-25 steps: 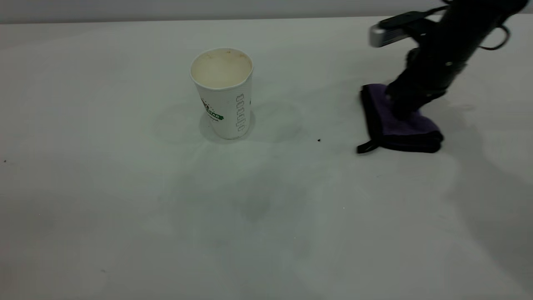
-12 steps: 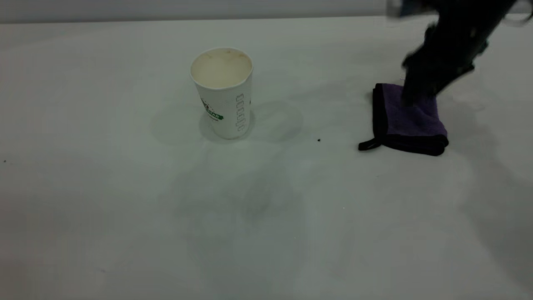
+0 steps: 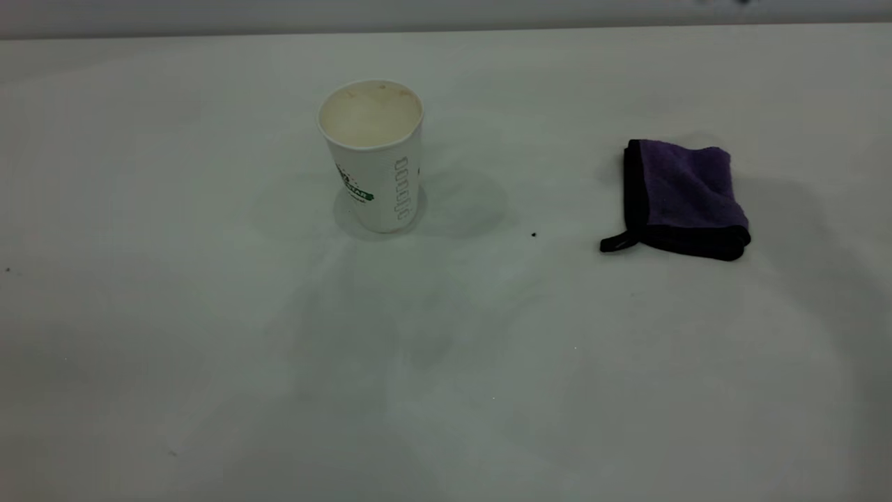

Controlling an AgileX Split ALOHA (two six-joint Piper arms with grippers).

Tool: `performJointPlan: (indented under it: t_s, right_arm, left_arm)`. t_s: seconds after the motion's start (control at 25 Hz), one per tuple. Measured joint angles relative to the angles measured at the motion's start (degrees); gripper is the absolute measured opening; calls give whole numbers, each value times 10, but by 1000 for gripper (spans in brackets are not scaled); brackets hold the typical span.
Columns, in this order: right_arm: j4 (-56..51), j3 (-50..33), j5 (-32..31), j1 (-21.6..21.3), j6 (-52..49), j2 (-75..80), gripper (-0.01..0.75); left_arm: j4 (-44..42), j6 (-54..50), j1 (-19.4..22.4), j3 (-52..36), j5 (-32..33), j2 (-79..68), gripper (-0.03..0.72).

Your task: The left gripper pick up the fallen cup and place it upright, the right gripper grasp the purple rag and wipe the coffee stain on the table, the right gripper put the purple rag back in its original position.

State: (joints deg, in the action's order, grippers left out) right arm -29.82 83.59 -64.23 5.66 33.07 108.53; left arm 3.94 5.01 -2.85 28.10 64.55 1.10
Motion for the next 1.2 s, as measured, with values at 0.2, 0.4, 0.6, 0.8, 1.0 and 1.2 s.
performJointPlan:
  t_s: [0.2,0.4,0.6,0.8,1.0,1.2]
  right_arm:
    - [18,-7,-48,0,-72,-105,444]
    - [86,-91,-52,1,-147,-226,443]
    - [177,-235,-58,1,-215,-378,443]
    - [264,-375,-61,1,-291,-529,442]
    - [294,-473,-56,1,-331,-653,442]
    - [301,-552,-27,1,-331,-776,442]
  left_arm:
    - [0,0,0,0,0,0,548]
    - [0,0,0,0,0,0,548]
    - [0,0,0,0,0,0,548]
    - [0,0,0,0,0,0,548]
    - [0,0,0,0,0,0,548]
    - [0,0,0,0,0,0,548]
